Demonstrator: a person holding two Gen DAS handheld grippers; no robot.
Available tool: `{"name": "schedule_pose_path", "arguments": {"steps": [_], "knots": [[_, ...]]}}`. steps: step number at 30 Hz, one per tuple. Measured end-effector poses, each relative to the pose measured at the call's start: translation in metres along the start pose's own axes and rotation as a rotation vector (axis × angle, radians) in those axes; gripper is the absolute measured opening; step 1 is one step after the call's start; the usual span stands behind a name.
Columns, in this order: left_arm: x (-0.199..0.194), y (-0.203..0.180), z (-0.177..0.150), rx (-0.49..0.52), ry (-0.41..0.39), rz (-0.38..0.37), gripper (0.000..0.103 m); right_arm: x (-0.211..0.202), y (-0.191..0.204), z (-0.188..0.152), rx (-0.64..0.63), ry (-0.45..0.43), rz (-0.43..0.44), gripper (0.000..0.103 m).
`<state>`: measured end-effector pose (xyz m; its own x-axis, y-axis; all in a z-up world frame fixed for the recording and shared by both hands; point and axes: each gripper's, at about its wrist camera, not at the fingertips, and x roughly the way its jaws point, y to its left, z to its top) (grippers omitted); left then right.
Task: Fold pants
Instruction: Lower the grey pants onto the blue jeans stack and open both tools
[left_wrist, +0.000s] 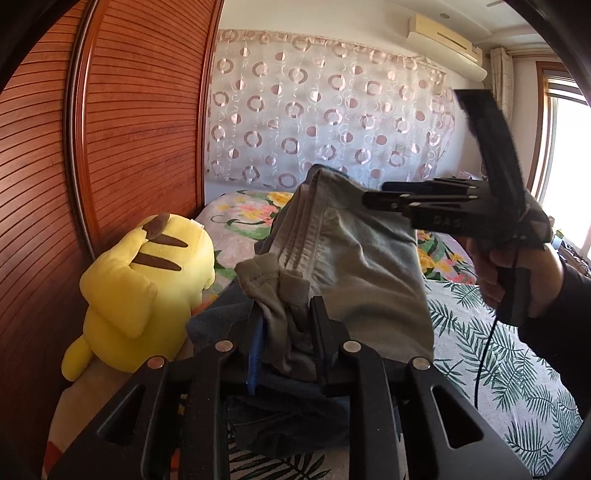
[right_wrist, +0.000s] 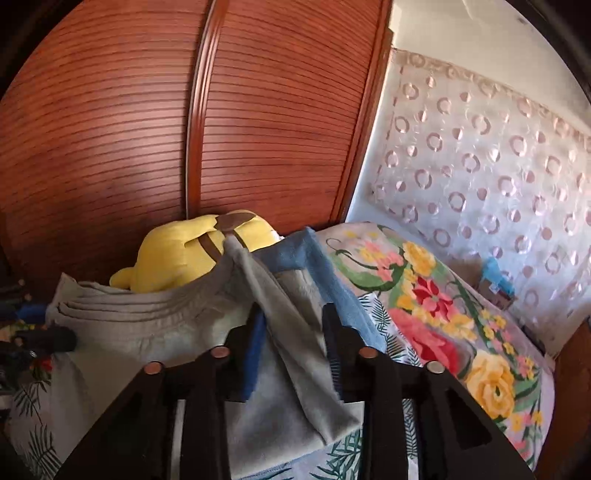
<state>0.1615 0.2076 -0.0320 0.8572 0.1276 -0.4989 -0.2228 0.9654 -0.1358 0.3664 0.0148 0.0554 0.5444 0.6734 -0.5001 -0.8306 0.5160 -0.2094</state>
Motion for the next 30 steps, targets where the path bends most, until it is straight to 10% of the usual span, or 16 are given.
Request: {"name": "schedule_pose_path", "arguments": {"steps": [15, 30], "knots": [[0.001, 0.002, -0.006, 0.002, 0.042, 0.025, 0.041, 0.004, -0.026, -0.024, 0.196, 0.061, -0.057, 0.047], [-0.027, -0.023, -0.014, 0.078, 0.07, 0.006, 0.045, -0.091, 0.022, -0.068, 0.272, 0.01, -0.079, 0.047]]}}
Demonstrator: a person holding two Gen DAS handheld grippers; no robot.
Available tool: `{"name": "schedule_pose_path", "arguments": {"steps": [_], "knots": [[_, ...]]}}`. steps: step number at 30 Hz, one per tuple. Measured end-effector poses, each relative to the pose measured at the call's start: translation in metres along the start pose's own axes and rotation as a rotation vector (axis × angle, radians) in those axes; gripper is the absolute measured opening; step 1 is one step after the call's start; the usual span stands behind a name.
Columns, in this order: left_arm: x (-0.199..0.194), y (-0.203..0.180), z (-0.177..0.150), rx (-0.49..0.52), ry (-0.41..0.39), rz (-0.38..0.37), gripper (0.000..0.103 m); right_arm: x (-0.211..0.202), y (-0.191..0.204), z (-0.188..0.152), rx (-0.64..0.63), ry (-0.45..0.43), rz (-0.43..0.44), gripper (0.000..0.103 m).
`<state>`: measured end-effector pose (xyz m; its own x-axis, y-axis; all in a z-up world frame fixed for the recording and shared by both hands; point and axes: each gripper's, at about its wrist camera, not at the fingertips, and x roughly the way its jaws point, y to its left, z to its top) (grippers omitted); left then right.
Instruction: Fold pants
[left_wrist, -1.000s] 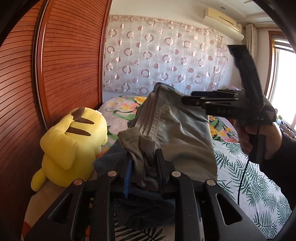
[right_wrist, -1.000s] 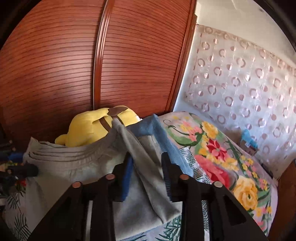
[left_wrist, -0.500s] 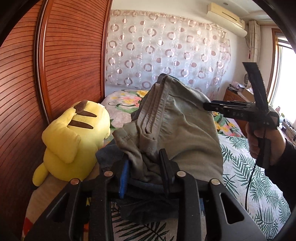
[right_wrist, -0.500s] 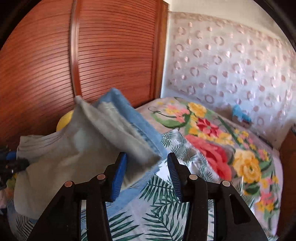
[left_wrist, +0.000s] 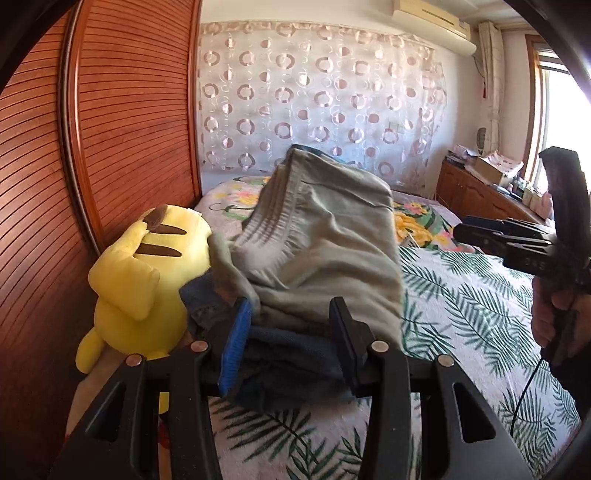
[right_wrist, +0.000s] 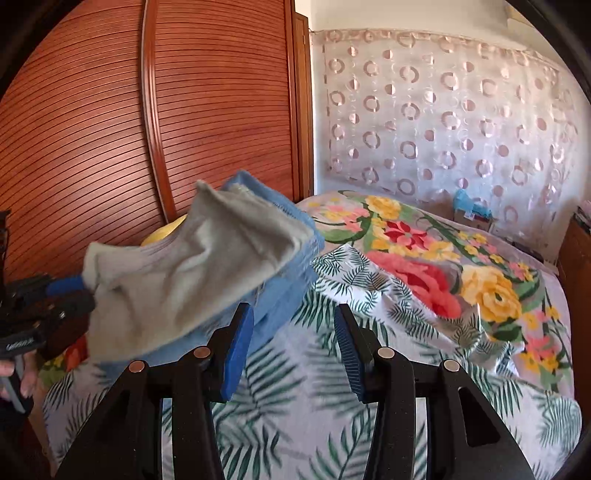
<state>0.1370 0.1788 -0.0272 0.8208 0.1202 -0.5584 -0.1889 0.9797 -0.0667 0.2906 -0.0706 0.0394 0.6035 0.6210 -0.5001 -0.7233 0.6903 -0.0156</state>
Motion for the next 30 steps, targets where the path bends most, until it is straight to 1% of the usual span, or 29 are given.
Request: {"name": "schedule_pose_path", "arguments": {"steps": [7, 10, 13, 16, 21, 23, 24, 25, 27, 30], "knots": [[-0.009, -0.018, -0.009, 0.046, 0.021, -0.023, 0.045, -0.042, 0.009, -0.021, 0.014, -0.015, -0.004, 0.047], [-0.018, -0.024, -0.014, 0.052, -0.01, 0.0, 0.045, -0.056, 0.012, -0.028, 0.018, -0.022, -0.012, 0.047], [-0.025, -0.031, -0.016, 0.06, -0.007, -0.035, 0.045, -0.068, 0.016, -0.036, 0.023, -0.024, -0.016, 0.047], [-0.029, -0.04, -0.018, 0.08, -0.009, -0.049, 0.045, -0.081, 0.02, -0.043, 0.029, -0.025, -0.024, 0.047], [-0.036, -0.056, -0.022, 0.097, -0.018, -0.101, 0.045, -0.105, 0.024, -0.06, 0.053, -0.025, -0.062, 0.047], [-0.039, -0.065, -0.025, 0.116, -0.023, -0.125, 0.036, -0.112, 0.023, -0.065, 0.072, -0.022, -0.08, 0.047], [-0.04, -0.07, -0.025, 0.128, -0.024, -0.131, 0.026, -0.116, 0.022, -0.068, 0.082, -0.022, -0.088, 0.047], [-0.04, -0.074, -0.026, 0.136, -0.025, -0.132, 0.023, -0.121, 0.021, -0.072, 0.092, -0.022, -0.097, 0.047], [-0.043, -0.082, -0.028, 0.146, -0.026, -0.153, 0.022, -0.131, 0.019, -0.078, 0.108, -0.021, -0.117, 0.047], [-0.047, -0.094, -0.029, 0.162, -0.029, -0.176, 0.022, -0.147, 0.017, -0.088, 0.13, -0.022, -0.139, 0.047]]}}
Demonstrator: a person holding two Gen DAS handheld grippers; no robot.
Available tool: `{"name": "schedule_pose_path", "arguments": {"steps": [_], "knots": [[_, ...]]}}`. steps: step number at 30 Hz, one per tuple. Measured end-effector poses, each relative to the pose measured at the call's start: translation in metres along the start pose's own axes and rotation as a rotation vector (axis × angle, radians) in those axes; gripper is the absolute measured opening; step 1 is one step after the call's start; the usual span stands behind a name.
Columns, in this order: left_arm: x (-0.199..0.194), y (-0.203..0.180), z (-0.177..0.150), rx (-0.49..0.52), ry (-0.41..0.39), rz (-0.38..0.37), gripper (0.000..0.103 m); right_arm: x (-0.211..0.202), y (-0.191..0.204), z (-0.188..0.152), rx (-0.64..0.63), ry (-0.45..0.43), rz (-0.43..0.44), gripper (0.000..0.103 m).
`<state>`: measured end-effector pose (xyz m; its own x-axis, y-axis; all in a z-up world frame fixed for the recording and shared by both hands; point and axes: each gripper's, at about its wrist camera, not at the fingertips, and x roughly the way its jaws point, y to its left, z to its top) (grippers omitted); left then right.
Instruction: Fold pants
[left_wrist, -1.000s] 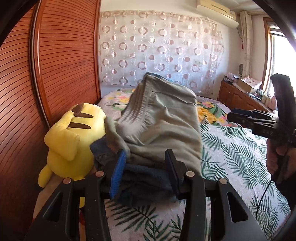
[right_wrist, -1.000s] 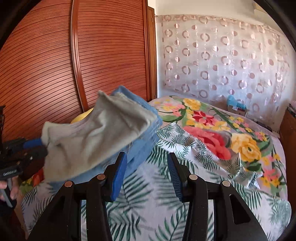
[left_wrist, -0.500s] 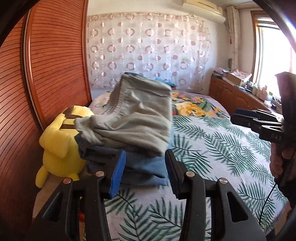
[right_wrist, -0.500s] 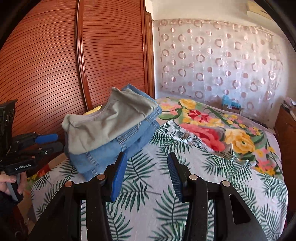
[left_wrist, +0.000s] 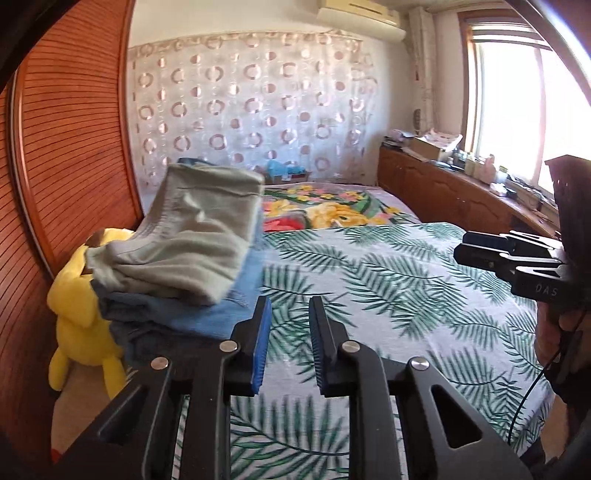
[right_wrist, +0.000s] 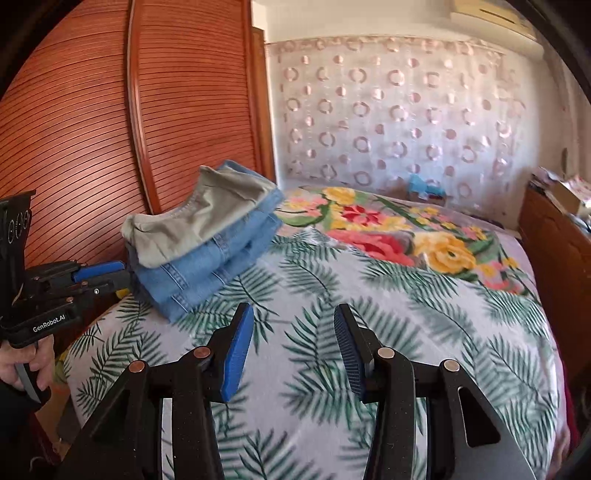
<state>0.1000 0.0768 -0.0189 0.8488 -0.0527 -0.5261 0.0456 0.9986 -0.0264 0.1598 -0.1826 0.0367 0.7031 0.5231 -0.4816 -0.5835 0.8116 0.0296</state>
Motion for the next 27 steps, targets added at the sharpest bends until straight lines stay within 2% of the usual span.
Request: {"name": "schedule_pose_path", "arguments": {"steps": [5, 6, 7, 9, 10, 12, 14, 16, 19, 21, 24, 27], "knots": [[-0.007, -0.02, 0.002, 0.02, 0.003, -0.045, 0.026, -0.034, -0.007, -0.013, 0.025, -0.015, -0.044, 0.047], [-0.009, -0.024, 0.002, 0.025, 0.003, -0.047, 0.032, -0.04, -0.008, -0.016, 0.031, -0.019, -0.051, 0.047], [-0.011, -0.028, 0.003, 0.027, -0.002, -0.05, 0.046, -0.047, -0.01, -0.017, 0.037, -0.024, -0.058, 0.047], [-0.017, -0.035, 0.003, 0.031, -0.017, -0.059, 0.058, -0.059, -0.012, -0.019, 0.047, -0.033, -0.072, 0.047], [-0.02, -0.039, 0.003, 0.035, -0.019, -0.06, 0.069, -0.065, -0.011, -0.022, 0.049, -0.039, -0.076, 0.047], [-0.024, -0.043, 0.003, 0.032, -0.031, -0.07, 0.086, -0.077, -0.011, -0.026, 0.054, -0.05, -0.086, 0.047], [-0.031, -0.047, 0.002, 0.027, -0.035, -0.091, 0.086, -0.089, -0.012, -0.029, 0.062, -0.061, -0.094, 0.047], [-0.037, -0.052, 0.003, 0.029, -0.036, -0.079, 0.098, -0.101, -0.009, -0.035, 0.07, -0.07, -0.1, 0.047], [-0.046, -0.058, 0.002, 0.031, -0.053, -0.073, 0.102, -0.11, -0.004, -0.041, 0.08, -0.082, -0.121, 0.047], [-0.051, -0.061, 0.003, 0.03, -0.054, -0.083, 0.102, -0.115, 0.0, -0.046, 0.092, -0.088, -0.123, 0.056], [-0.058, -0.065, 0.005, 0.04, -0.056, -0.076, 0.102, -0.122, 0.004, -0.052, 0.113, -0.099, -0.126, 0.063], [-0.063, -0.07, 0.008, 0.055, -0.06, -0.04, 0.102, -0.13, 0.002, -0.055, 0.14, -0.11, -0.146, 0.072]]}}
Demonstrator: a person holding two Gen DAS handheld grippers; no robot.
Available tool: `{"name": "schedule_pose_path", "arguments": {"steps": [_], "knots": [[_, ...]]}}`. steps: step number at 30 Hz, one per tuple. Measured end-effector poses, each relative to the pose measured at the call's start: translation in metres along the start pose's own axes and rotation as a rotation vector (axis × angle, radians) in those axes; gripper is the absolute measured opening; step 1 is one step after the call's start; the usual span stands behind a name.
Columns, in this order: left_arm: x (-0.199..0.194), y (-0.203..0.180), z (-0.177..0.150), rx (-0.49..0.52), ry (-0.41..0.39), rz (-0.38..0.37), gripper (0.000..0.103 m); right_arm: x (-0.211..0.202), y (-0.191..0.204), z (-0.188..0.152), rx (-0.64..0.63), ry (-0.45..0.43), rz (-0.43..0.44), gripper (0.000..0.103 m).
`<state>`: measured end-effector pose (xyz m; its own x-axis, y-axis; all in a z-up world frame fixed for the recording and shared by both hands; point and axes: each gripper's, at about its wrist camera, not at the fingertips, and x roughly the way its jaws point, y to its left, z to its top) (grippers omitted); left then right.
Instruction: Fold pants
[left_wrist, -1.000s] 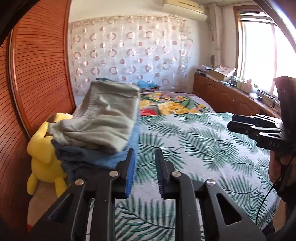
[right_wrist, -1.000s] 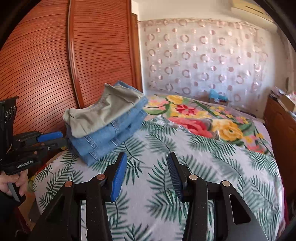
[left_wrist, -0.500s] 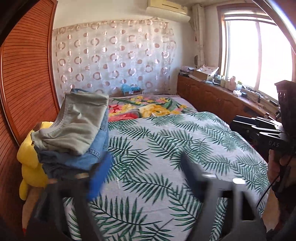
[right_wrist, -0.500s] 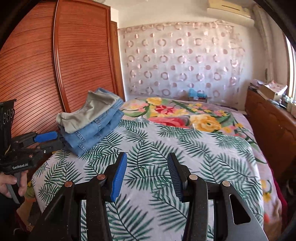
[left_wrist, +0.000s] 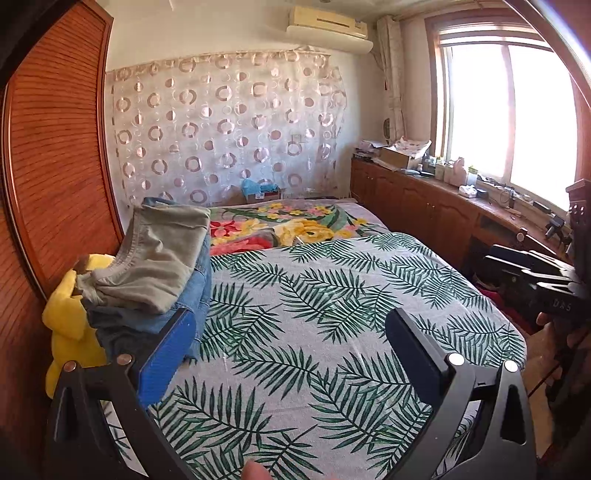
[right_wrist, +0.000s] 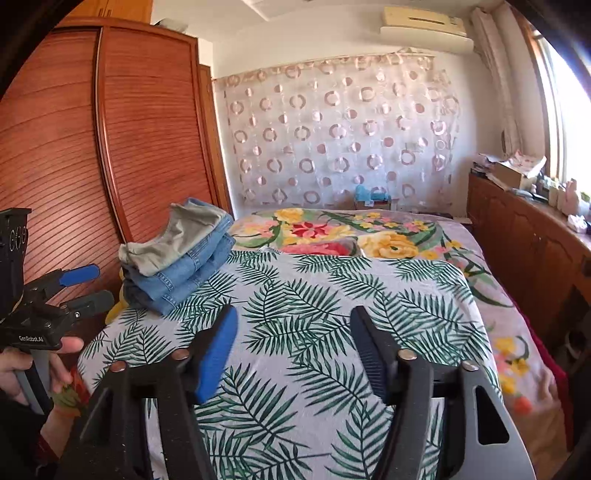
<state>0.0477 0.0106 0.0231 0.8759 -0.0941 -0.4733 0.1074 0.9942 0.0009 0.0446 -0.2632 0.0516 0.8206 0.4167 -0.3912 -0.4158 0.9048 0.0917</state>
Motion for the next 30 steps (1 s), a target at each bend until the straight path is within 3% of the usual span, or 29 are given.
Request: {"name": "schedule_pose_path", "arguments": {"steps": [7, 15, 30], "knots": [[-0.011, -0.008, 0.007, 0.016, -0.021, 0.048, 0.102, -0.011, 0.008, 0.003, 0.017, -0.044, -0.076, 0.075], [-0.029, -0.012, 0.011, -0.022, -0.068, 0.019, 0.102, -0.019, 0.018, -0.002, 0.033, -0.066, -0.146, 0.075], [-0.035, -0.014, 0.013, -0.029, -0.09, 0.038, 0.102, -0.02, 0.026, -0.01, 0.023, -0.102, -0.173, 0.075]]}}
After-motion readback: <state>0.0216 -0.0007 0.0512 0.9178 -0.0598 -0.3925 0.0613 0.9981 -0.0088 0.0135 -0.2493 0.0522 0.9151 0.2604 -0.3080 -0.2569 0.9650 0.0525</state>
